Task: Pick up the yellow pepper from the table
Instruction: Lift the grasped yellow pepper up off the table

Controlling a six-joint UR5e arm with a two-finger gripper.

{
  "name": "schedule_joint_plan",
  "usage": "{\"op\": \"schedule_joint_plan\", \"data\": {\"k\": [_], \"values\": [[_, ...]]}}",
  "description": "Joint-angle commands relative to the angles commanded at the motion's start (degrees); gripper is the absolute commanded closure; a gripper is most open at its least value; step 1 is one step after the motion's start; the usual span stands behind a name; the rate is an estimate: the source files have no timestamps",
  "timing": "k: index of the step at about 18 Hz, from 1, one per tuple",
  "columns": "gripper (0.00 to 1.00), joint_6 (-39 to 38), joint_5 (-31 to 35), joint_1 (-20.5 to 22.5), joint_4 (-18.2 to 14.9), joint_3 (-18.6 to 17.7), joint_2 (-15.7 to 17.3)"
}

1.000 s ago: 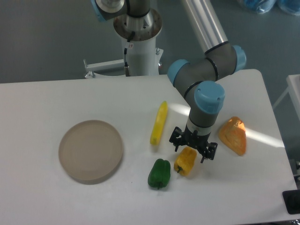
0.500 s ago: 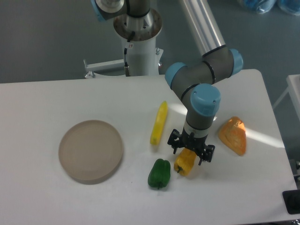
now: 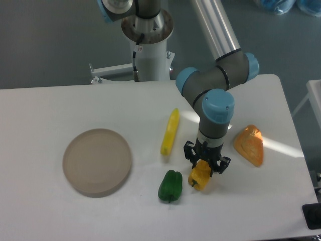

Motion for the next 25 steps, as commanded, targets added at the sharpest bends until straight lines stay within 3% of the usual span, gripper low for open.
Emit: {"op": "schedule_joint_plan", "data": {"k": [4,18,25], "values": [[0.51,3.15,0.18,0.26,-0.09,0.7,0.7],[0.51,13.0,-0.26,5.44,-1.05,3.6,8.43],[0.51,18.01,0.26,7.56,-1.49,3.78,8.35]]}}
